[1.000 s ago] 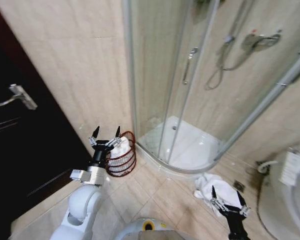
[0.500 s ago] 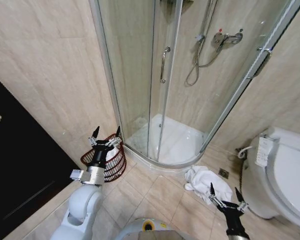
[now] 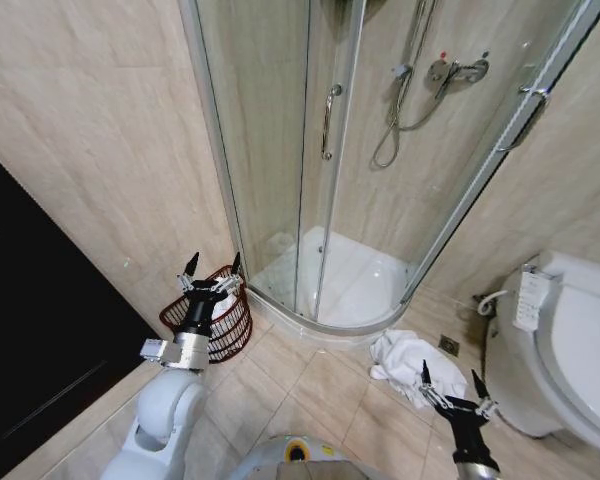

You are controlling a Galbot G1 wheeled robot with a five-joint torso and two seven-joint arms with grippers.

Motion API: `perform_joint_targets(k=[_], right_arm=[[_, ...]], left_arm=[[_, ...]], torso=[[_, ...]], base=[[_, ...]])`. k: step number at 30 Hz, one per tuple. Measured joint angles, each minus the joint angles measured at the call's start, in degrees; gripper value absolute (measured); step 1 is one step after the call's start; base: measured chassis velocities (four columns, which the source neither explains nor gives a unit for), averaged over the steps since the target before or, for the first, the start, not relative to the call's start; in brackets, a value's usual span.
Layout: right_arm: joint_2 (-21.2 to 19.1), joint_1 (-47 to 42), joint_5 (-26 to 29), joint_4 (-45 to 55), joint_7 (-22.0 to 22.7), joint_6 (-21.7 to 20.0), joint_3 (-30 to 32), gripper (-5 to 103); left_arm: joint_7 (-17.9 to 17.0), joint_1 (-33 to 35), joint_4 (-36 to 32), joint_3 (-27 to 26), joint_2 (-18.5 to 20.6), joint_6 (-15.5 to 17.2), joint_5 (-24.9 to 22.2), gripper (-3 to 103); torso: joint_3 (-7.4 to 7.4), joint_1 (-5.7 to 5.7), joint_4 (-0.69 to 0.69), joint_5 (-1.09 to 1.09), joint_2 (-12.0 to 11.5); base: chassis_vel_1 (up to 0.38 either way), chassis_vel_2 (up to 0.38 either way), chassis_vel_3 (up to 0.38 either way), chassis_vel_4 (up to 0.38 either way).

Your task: Discard the used towel into the hamper.

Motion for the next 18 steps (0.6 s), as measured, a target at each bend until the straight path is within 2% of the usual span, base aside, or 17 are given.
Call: perform_joint_targets(k=[2,3,4,5,8,9,11,14,18], right_arm=[[0.0,0.3,1.0,0.7,0.3,-1.2,0.6,100],[0.0,0.4,2.7,1.9,0.4,-3.5,1.3,100],[0.0,0.4,2.7,1.9,0.4,-3.5,1.3,100],[0.0,0.4,3.6,2.7,0.5,-5.4,1.7,100],[0.0,-0.2,7.1,6.4,0.4,-14.0,3.8,100],[0.0,-0.2,7.1,6.4,0.4,-14.0,3.8,100],[0.0,-0.9,10.6,9.3,1.0,-21.5,4.8,100],[0.0,-1.0,16.6,12.2,3.5,-29.5,4.7,100],[0.0,-0.7,18.7,12.2,3.8,-31.4,4.0,100]], left_arm=[[0.0,0.0,0.0,0.0,0.0,0.0,0.0,100],[0.0,0.0,0.0,0.0,0.0,0.0,0.0,100],[0.0,0.0,0.0,0.0,0.0,0.0,0.0,100],[0.0,0.0,0.0,0.0,0.0,0.0,0.0,100],[0.0,0.0,0.0,0.0,0.0,0.0,0.0,100],[0.0,0.0,0.0,0.0,0.0,0.0,0.0,100],[0.0,0.0,0.0,0.0,0.0,0.0,0.0,100],[0.0,0.0,0.0,0.0,0.0,0.0,0.0,100],[0.0,0.0,0.0,0.0,0.0,0.0,0.0,100]], torso=[[-0.22,-0.25,0.0,-0.01,-0.5],[-0.48,-0.53,0.01,0.0,-1.0],[-0.48,-0.53,0.01,0.0,-1.0],[-0.59,-0.66,0.0,0.0,-1.2],[-1.08,-1.15,0.0,-0.01,-2.2],[-1.08,-1.15,0.0,-0.01,-2.2],[-1.51,-1.45,0.0,-0.01,-2.9],[-2.03,-1.96,0.0,-0.02,-4.0],[-2.39,-2.25,0.0,0.0,-4.6]], base=[[0.0,0.0,0.0,0.0],[0.0,0.0,0.0,0.0],[0.0,0.0,0.0,0.0],[0.0,0.0,0.0,0.0],[0.0,0.0,0.0,0.0],[0.0,0.0,0.0,0.0],[0.0,0.0,0.0,0.0],[0.0,0.0,0.0,0.0],[0.0,0.0,0.0,0.0]])
